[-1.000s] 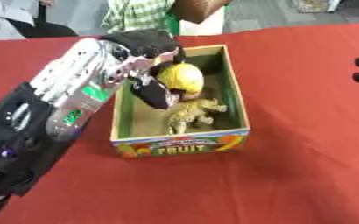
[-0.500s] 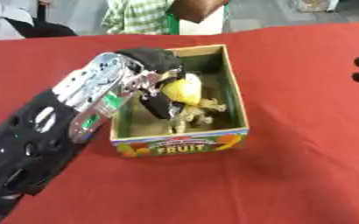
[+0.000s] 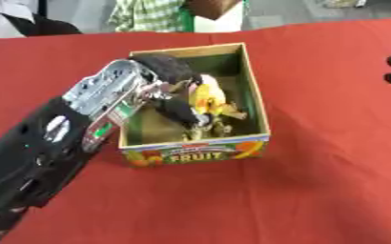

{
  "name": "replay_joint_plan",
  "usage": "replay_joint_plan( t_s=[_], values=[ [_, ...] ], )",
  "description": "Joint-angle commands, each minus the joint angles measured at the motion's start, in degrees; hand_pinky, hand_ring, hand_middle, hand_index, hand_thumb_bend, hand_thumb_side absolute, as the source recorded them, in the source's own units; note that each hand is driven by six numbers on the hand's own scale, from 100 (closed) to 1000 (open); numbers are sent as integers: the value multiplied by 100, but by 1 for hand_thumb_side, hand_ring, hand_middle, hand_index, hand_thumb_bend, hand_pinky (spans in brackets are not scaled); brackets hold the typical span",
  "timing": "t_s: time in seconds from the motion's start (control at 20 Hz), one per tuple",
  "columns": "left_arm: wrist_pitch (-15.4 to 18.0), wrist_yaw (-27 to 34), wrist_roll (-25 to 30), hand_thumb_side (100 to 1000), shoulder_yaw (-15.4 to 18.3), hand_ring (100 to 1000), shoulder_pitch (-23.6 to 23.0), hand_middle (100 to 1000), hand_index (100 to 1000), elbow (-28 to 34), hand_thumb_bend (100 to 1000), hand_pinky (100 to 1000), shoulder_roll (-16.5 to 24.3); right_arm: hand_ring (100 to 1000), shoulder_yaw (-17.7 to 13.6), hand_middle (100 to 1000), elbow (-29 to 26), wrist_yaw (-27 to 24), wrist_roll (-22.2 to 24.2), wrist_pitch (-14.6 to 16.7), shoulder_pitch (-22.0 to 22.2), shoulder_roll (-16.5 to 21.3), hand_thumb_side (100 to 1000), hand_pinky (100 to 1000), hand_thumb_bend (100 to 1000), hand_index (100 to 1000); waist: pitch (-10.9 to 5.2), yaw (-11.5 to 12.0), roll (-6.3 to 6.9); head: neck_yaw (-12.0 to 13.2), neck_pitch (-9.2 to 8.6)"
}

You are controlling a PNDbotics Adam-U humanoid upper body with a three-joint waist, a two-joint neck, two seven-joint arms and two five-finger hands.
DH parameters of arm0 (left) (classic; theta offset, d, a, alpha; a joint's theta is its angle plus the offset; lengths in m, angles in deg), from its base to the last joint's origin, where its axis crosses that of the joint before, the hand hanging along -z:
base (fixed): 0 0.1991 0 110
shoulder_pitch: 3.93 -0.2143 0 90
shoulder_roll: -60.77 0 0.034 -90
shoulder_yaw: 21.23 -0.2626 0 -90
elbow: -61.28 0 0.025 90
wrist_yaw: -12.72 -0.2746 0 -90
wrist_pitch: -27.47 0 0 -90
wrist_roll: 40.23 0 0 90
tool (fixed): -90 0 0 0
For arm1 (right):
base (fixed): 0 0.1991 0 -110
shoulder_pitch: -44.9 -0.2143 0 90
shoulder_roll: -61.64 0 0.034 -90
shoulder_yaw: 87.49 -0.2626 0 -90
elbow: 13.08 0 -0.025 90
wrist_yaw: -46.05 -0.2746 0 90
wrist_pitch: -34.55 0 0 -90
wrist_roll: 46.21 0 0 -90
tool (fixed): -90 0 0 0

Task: Pick up objects on the table and place them in the box.

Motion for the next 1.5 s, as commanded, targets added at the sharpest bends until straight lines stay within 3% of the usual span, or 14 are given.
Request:
replay_joint_plan(
  t_s=[0.05, 0.25, 0.3, 0.35, 0.4, 0.55, 0.6, 0.65, 0.75, 0.85, 1.1, 1.3, 1.5],
  values=[
    [50, -171, 3, 1000, 216, 925, 60, 943, 1000, 51, 828, 702, 42, 882, -37, 727, -87, -31, -15, 3, -36, 101, 1000, 852, 100, 966, -149, -3, -43, 7, 24],
    [-225, -285, -11, 1000, 623, 926, -3, 949, 1000, 396, 832, 720, 32, 882, -49, 727, -87, -41, -28, 9, -32, 94, 1000, 851, 100, 966, -172, 2, -51, -18, 49],
    [-361, -232, -61, 1000, 764, 918, -37, 943, 1000, 556, 802, 717, 47, 882, -55, 727, -87, -44, -35, 13, -31, 94, 1000, 851, 100, 965, -176, 5, -53, -27, 58],
    [-498, -194, -194, 1000, 917, 893, -73, 919, 1000, 752, 691, 703, 70, 882, -61, 727, -87, -46, -42, 21, -30, 96, 1000, 851, 100, 965, -180, 11, -56, -38, 72],
    [-683, -75, -445, 1000, 1122, 879, -135, 905, 1000, 996, 635, 695, 69, 882, -69, 727, -87, -48, -51, 29, -30, 96, 1000, 851, 100, 965, -183, 19, -59, -48, 86],
    [-1185, 604, -1503, 1000, 1619, 813, -303, 825, 965, 1717, 308, 660, 97, 881, -83, 727, -87, -59, -70, 48, -34, 93, 1000, 851, 100, 965, -193, 48, -68, -66, 108],
    [-1344, 872, -1959, 1000, 1778, 759, -368, 773, 925, 1945, 173, 607, 125, 881, -84, 728, -87, -65, -73, 57, -40, 90, 1000, 851, 100, 965, -199, 59, -72, -69, 107],
    [-1568, 1151, -2510, 1000, 1953, 736, -448, 754, 906, 2175, 112, 583, 156, 881, -87, 728, -87, -75, -77, 69, -46, 88, 1000, 850, 100, 965, -204, 69, -78, -72, 103],
    [-1995, 1804, -3644, 1000, 2210, 683, -624, 720, 872, 2560, 100, 532, 204, 880, -97, 728, -87, -95, -91, 94, -54, 86, 1000, 850, 100, 964, -218, 87, -89, -81, 98],
    [-2180, 2565, -4649, 1000, 2356, 661, -777, 691, 850, 2792, 100, 515, 248, 880, -101, 728, -87, -117, -103, 118, -62, 88, 1000, 849, 100, 964, -232, 112, -99, -89, 97],
    [-1822, 4122, -6451, 1000, 2682, 566, -1012, 590, 750, 2871, 100, 437, 345, 878, -101, 728, -87, -169, -102, 166, -104, 73, 1000, 847, 100, 962, -269, 152, -147, -95, 117],
    [-1071, 5068, -7486, 1000, 2897, 543, -1294, 574, 742, 2873, 100, 409, 429, 876, -118, 729, -87, -217, -132, 261, -136, 75, 1000, 846, 100, 961, -290, 176, -169, -94, 150],
    [-159, 5812, -8374, 1000, 3015, 570, -1842, 608, 752, 2873, 100, 443, 431, 869, -186, 731, -87, -190, -337, 495, -162, 65, 1000, 838, 100, 950, -329, 210, -175, -113, 276]
  ],
)
